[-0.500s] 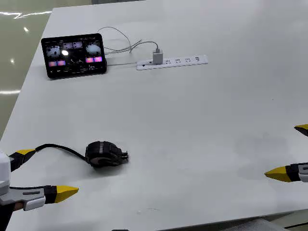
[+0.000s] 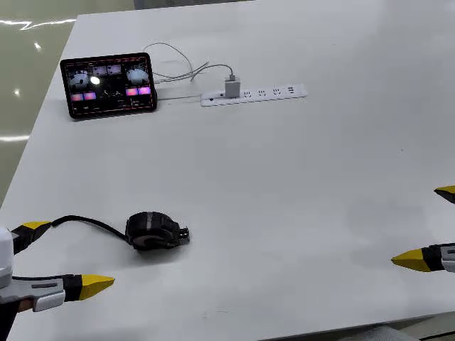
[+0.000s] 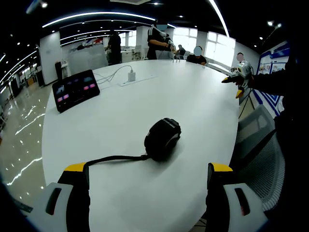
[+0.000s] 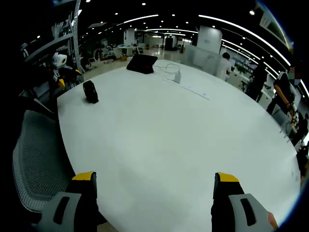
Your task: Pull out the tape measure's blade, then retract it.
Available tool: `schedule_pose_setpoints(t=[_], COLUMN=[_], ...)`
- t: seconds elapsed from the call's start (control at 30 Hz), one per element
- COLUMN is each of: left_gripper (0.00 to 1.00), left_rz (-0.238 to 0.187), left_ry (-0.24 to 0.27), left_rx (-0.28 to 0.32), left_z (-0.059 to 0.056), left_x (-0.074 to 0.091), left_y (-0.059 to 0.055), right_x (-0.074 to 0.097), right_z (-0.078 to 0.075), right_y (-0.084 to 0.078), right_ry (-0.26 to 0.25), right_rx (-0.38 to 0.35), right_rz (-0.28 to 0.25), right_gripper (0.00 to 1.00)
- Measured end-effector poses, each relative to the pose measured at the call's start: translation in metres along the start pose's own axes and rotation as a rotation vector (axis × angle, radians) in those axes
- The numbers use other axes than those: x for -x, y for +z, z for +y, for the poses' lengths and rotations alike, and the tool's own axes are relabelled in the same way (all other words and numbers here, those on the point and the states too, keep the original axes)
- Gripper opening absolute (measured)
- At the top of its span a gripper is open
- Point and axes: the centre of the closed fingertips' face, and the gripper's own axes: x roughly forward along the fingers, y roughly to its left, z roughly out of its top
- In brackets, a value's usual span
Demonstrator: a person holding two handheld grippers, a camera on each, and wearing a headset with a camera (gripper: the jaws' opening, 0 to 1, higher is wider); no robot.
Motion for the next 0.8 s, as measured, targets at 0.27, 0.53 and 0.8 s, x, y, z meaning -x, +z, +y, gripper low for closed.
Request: schedule_pose_setpoints(t=[0.27, 0.53, 0.8], left_gripper=[0.99, 0.99, 0.99], left_rz=[0.005, 0.021, 0.145], left_ry=[-0.001, -0.033, -0.136], left_rx=[-0.015, -0.037, -0.182], left_z=[0.003, 0.003, -0.007], left_x=[-0.002, -0.007, -0.016], left_y=[0.001, 0.007, -0.001], right_x=[-0.003, -0.01, -0.027], right_z=[0.003, 0.005, 0.011], right_y=[0.0, 0.007, 0.024], right_ry=[0.013, 0.029, 0.069], right_rx=[-0.007, 0.012, 0.056], right_rz=[-0.008, -0.012, -0.037], right_gripper=[0.99, 0.99, 0.99])
